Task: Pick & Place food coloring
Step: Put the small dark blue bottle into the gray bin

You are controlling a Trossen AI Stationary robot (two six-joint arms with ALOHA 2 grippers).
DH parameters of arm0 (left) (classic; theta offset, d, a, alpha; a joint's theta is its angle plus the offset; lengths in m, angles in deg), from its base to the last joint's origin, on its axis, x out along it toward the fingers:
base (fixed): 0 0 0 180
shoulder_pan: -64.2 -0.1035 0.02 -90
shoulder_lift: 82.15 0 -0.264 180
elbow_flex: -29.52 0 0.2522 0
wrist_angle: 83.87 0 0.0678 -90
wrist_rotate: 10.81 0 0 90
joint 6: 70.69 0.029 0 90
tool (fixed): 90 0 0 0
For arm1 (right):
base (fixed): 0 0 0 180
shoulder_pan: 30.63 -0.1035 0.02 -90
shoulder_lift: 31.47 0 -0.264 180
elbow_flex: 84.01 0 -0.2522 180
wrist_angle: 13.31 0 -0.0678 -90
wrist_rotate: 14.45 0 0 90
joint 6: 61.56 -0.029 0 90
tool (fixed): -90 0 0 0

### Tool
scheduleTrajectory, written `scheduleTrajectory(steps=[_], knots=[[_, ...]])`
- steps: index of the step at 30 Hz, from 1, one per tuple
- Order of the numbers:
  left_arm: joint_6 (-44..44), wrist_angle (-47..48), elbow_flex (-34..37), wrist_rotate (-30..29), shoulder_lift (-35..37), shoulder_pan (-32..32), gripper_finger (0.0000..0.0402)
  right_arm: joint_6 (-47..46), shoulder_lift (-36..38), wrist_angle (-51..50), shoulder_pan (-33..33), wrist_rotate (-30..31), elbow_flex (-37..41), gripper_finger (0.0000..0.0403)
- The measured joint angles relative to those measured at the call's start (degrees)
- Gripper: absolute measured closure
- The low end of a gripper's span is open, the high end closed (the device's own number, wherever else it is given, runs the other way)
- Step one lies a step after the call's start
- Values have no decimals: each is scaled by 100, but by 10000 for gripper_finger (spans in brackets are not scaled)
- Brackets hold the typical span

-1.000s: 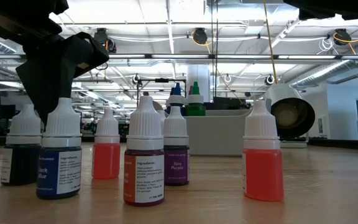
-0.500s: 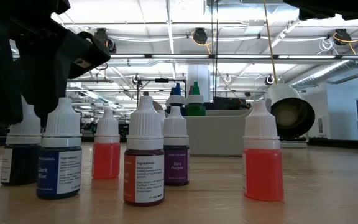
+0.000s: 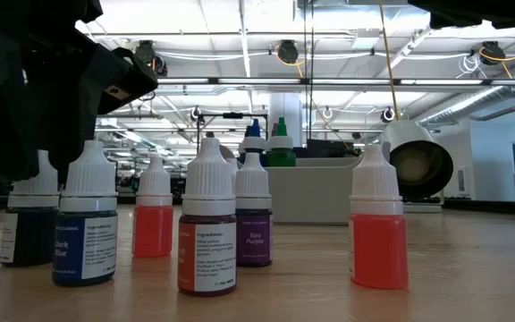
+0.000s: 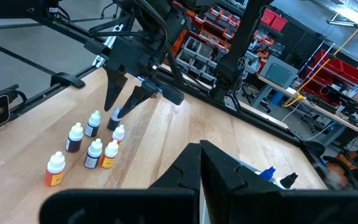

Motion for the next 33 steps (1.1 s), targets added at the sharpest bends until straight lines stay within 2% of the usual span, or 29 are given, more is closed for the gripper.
scheduleTrajectory(steps=[3,12,26,33], knots=[[-35,-4,0,112,0,-4,303,-1,0,0,1,0,0,403],[10,-41,-7,394,24,-44,394,-1,0,0,1,0,0,403],[291,451,-624,391,2,-18,393,1,0,-2,0,0,0,403],[485,723,-977,154,2,37,387,0,0,-2,1,0,0,403]])
